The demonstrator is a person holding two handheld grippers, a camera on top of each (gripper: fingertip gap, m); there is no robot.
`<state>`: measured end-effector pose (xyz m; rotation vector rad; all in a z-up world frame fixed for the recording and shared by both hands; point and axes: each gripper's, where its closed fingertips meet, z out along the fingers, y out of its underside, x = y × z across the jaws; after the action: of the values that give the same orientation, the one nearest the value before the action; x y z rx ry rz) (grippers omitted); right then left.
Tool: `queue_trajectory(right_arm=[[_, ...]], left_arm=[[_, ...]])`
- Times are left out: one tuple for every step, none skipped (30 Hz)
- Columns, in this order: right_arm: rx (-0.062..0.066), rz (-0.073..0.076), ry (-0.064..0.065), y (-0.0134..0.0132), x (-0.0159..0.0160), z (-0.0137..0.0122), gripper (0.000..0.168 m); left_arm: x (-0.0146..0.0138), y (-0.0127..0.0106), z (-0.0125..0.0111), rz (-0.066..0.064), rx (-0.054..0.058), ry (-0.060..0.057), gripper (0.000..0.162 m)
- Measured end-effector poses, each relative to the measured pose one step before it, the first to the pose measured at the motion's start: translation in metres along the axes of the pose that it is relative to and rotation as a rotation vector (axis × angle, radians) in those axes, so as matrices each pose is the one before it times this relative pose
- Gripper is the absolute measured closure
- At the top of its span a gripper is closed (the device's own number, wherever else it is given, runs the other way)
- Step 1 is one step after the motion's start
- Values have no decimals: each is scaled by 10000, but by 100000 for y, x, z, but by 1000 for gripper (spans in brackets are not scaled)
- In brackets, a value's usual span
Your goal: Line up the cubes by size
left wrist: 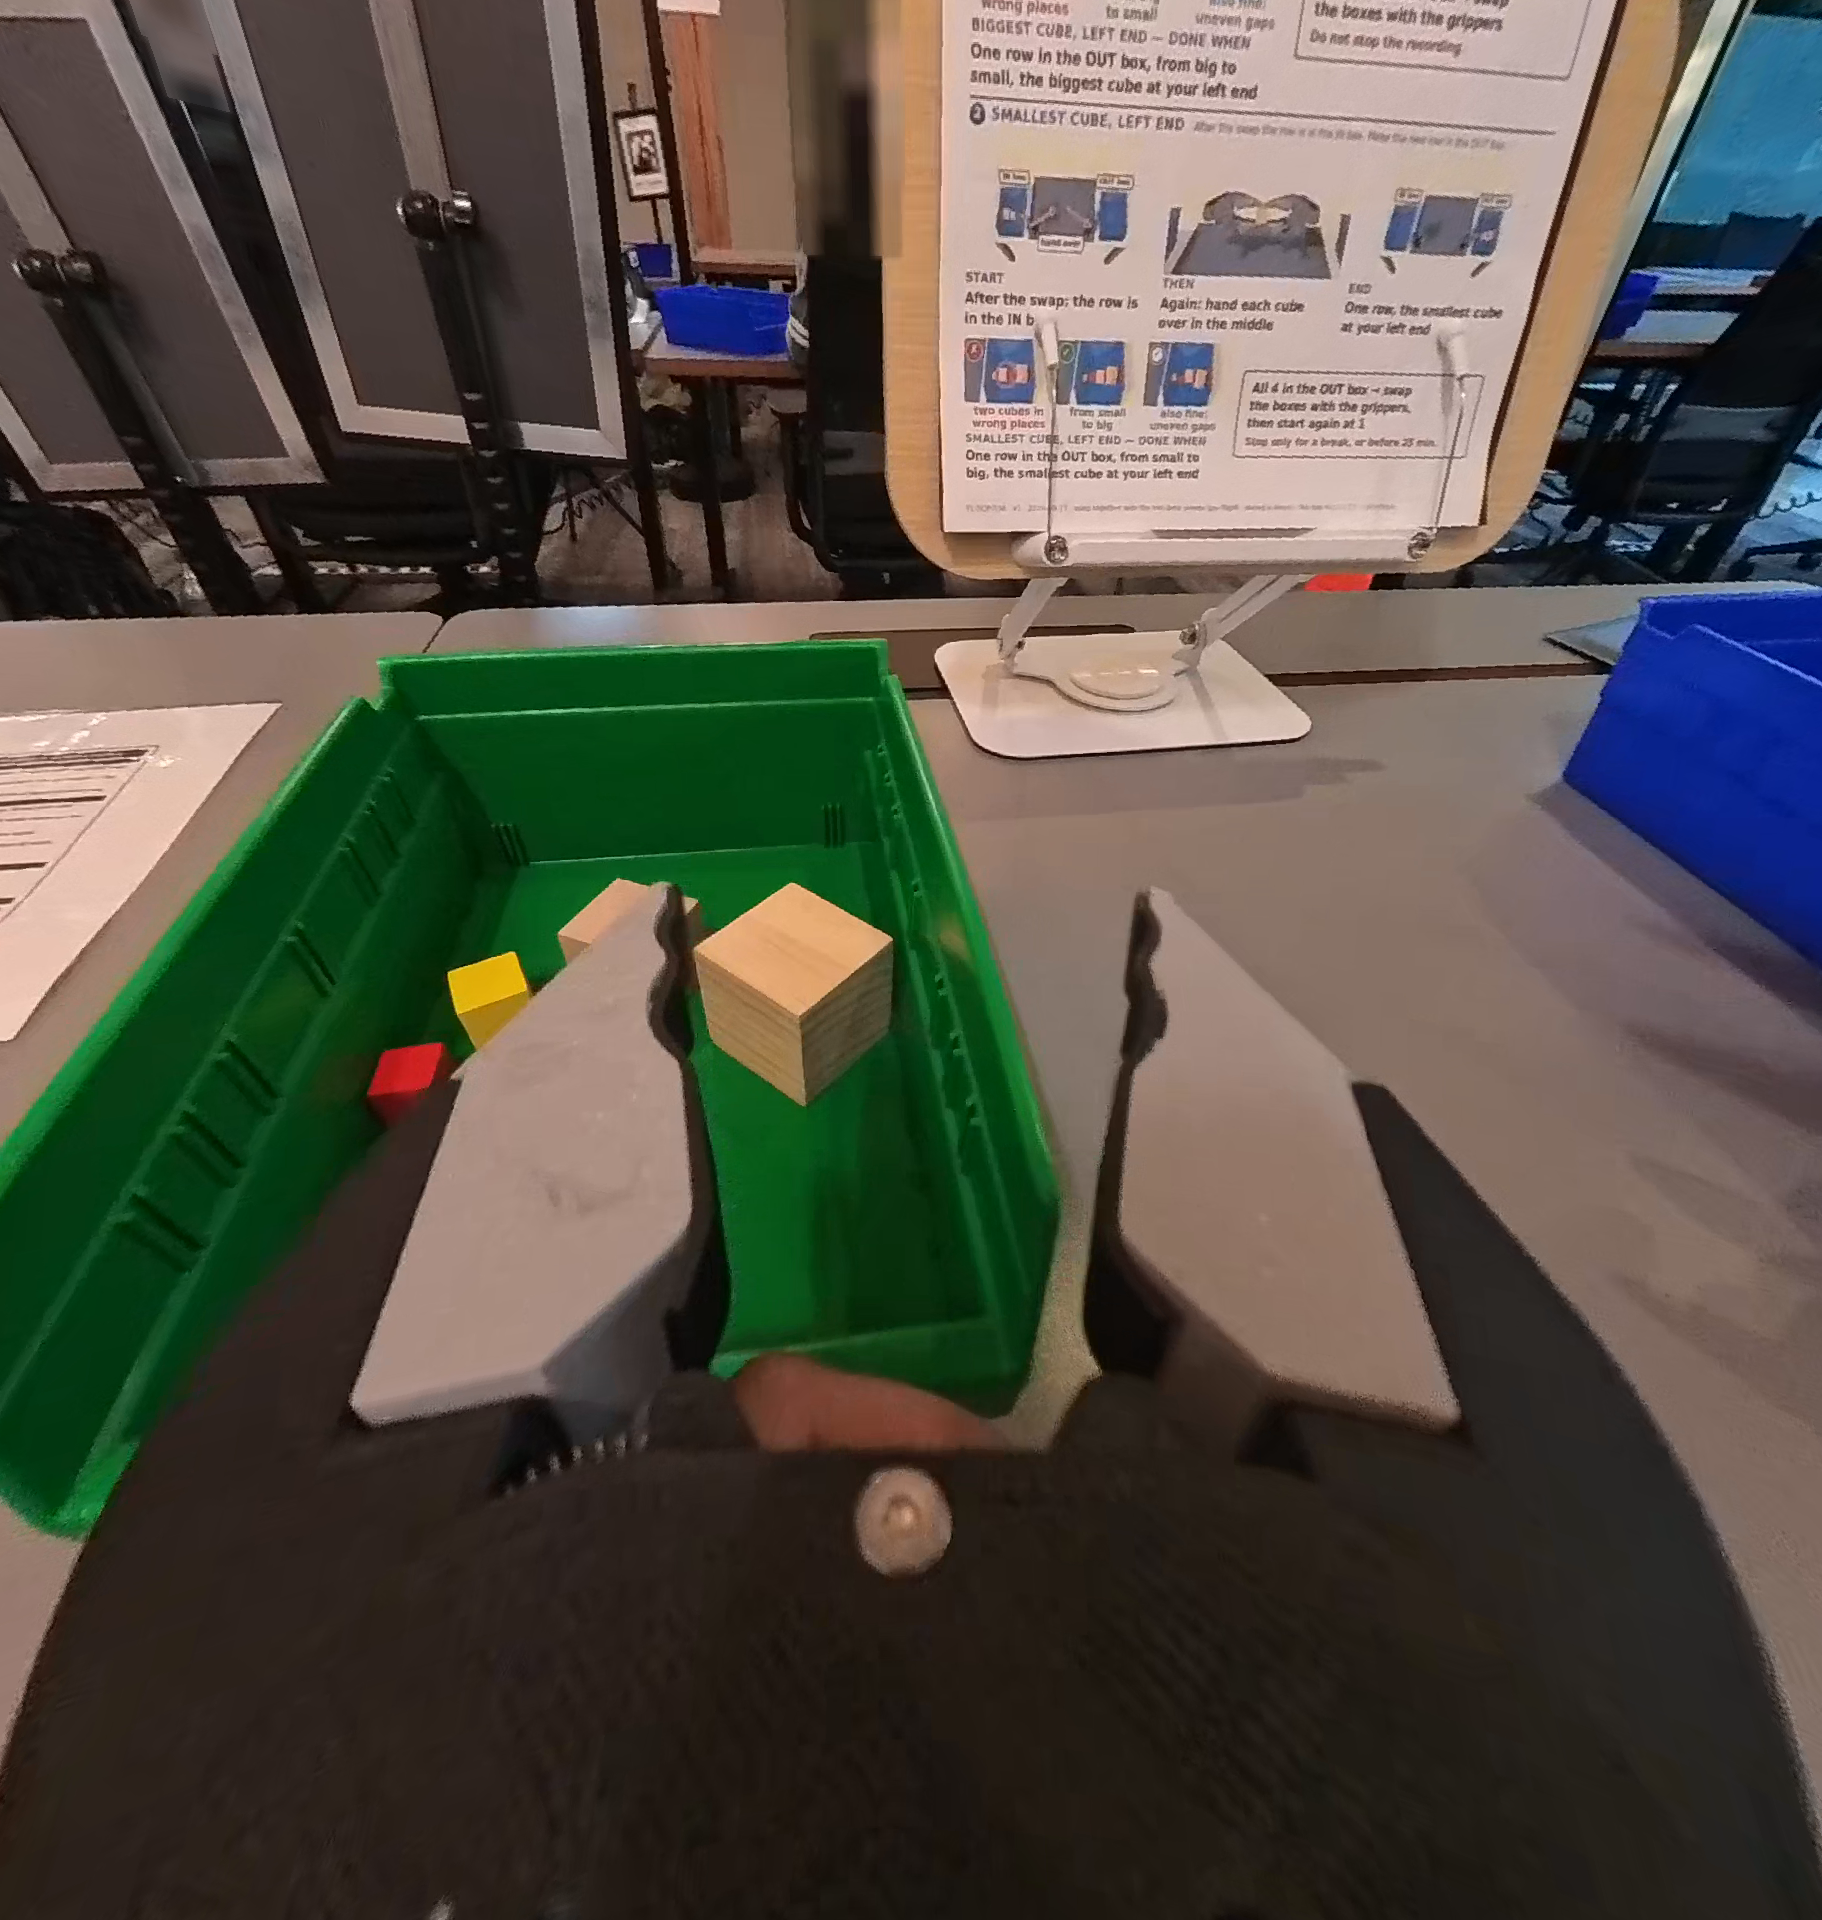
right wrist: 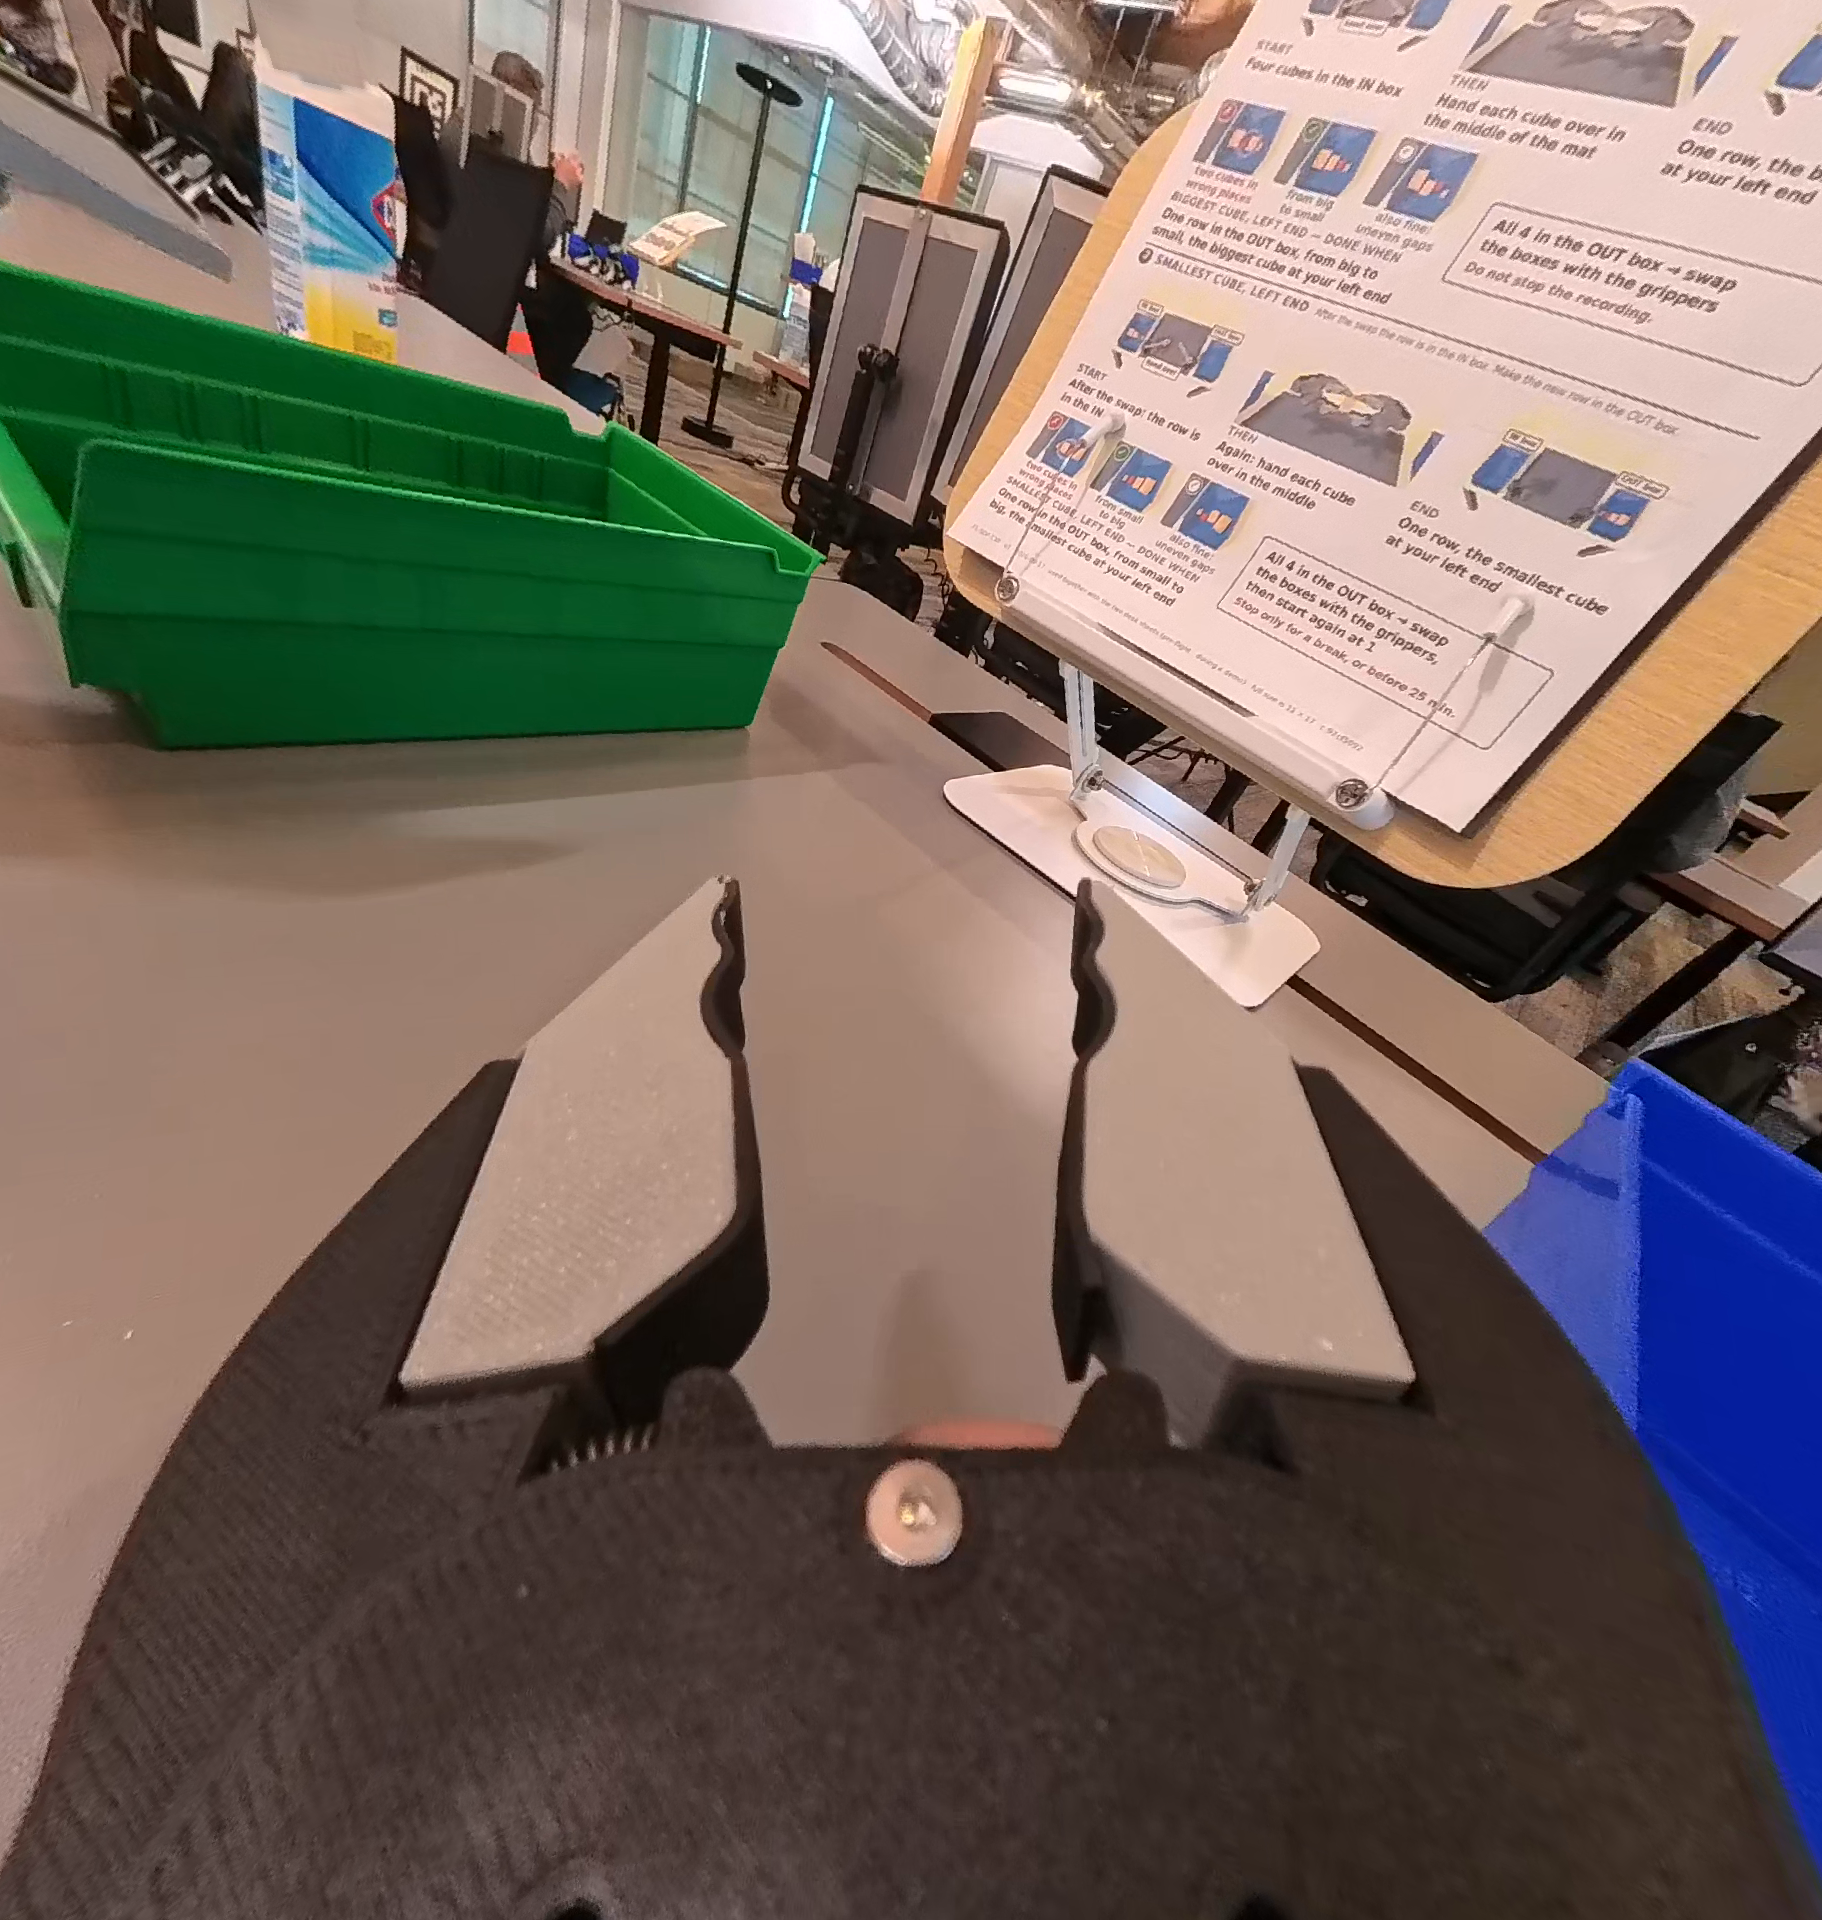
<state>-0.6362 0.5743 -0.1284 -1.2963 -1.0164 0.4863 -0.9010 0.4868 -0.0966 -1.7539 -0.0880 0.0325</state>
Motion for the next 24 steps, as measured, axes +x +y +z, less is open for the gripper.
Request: queue_trajectory(right_arm=[[-12, -14, 11, 19, 7, 17, 107], [-5, 1, 7, 10, 16, 2, 107], [-1, 5, -5, 4, -2, 5, 107], [-3, 3, 4, 10, 20, 9, 107], [2, 6, 5, 2, 16, -1, 107], [2, 8, -4, 2, 1, -1, 107], [-1, -1, 3, -8, 4, -15, 107], [3, -8, 13, -7, 16, -4, 107], [5, -9, 5, -21, 1, -8, 107], [3, -9, 3, -21, -9, -15, 107], [20, -8, 9, -28, 13, -14, 107], [5, 5, 1, -14, 6, -5, 107], [3, 10, -7, 0, -4, 0, 107], [0, 3, -1, -8, 5, -9, 107], [8, -1, 7, -9, 15, -2, 107], [0, 1, 0, 0, -2, 0, 107], [-8, -5, 2, -1, 4, 2, 107], [5, -9, 11, -7, 19, -10, 107], [8, 1, 5, -12, 4, -8, 107], [0, 4, 0, -7, 5, -9, 107], [1, 0, 7, 11, 15, 7, 107], [-6, 1, 8, 13, 23, -7, 107], [-6, 4, -4, 10, -1, 2, 107], [-5, 0, -3, 7, -1, 10, 107]], left_arm=[[182, 78, 41, 89, -32, 43, 78], [143, 67, 55, 96, -26, 19, 78], [135, 15, 34, 86, -8, 9, 78], [120, -7, 1, 70, 14, 7, 78], [87, -30, -8, 65, 16, 10, 78], [55, -8, -10, 49, 7, 0, 78], [26, -11, -13, 23, 2, 2, 78], [31, -8, -13, 10, 0, 14, 78], [16, -9, -30, 13, 4, 5, 77], [-5, -29, -27, 22, 11, -12, 78], [12, -42, -38, 26, 14, -12, 78], [21, -57, -47, 20, 18, -7, 78], [53, -64, -44, 23, 24, 3, 78], [44, -52, -44, 33, 22, 1, 78], [34, -50, -37, 39, 18, -10, 78], [10, -32, -22, 37, 19, -15, 78], [1, -23, -7, 27, 10, -13, 78], [16, 11, 9, 10, -2, 1, 78], [34, 14, 26, -8, -7, 19, 78], [47, 23, 19, -8, -5, 21, 78], [39, 27, 15, 14, -8, 12, 78], [58, 19, 10, 27, -10, 11, 78], [85, 11, 4, 28, -4, 17, 77], [89, -9, -2, 26, 4, 20, 77]])
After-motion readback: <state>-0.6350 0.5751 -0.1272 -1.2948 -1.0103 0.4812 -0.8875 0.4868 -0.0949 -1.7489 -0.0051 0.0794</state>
